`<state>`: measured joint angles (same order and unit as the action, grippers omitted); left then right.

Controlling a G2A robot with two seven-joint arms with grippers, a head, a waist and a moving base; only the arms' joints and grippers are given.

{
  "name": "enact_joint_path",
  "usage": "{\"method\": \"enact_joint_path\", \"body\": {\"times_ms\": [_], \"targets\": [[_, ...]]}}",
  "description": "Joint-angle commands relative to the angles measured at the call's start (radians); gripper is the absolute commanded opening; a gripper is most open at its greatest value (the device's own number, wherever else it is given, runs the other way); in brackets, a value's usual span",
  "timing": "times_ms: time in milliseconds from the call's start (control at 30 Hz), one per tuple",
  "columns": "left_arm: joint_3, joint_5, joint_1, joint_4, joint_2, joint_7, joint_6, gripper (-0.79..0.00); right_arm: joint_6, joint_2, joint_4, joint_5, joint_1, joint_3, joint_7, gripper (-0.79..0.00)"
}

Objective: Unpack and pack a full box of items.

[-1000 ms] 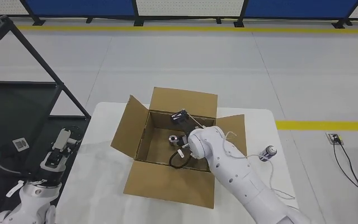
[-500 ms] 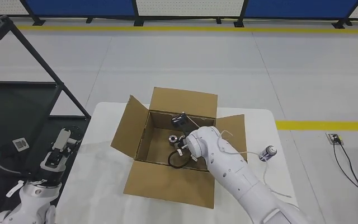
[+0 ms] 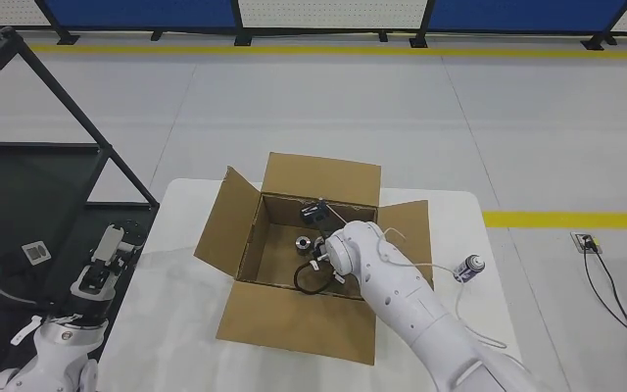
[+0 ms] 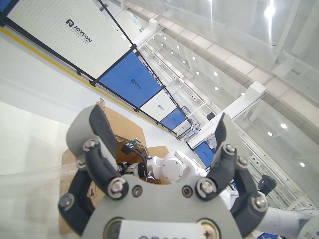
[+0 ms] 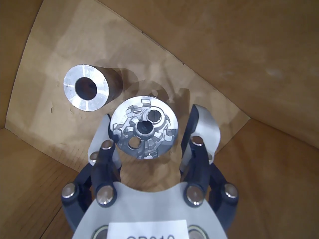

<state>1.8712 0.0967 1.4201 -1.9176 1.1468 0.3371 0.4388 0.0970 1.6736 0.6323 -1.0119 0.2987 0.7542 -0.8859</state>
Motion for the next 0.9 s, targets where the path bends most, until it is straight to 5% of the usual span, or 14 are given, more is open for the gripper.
{"method": "enact_joint_path", "body": {"times_ms": [0, 100, 433, 867], "targets": [[0.000, 0.000, 0.000, 0.000, 0.000, 0.000, 0.000, 0.000, -0.001, 0.002, -0.005, -0.001, -0.002, 0.002, 0.003, -0.625], [0.000, 0.000, 0.000, 0.000, 0.000, 0.000, 0.000, 0.000, 0.007, 0.003, -0.003, -0.007, -0.002, 0.007, 0.011, -0.785], [0.000, 0.000, 0.000, 0.000, 0.000, 0.000, 0.000, 0.000, 0.030, -0.028, 0.153, -0.058, 0.053, 0.063, -0.008, -0.785], [0.000, 0.000, 0.000, 0.000, 0.000, 0.000, 0.000, 0.000, 0.025, -0.140, 0.863, -0.235, 0.395, 0.276, -0.161, -0.785]]}}
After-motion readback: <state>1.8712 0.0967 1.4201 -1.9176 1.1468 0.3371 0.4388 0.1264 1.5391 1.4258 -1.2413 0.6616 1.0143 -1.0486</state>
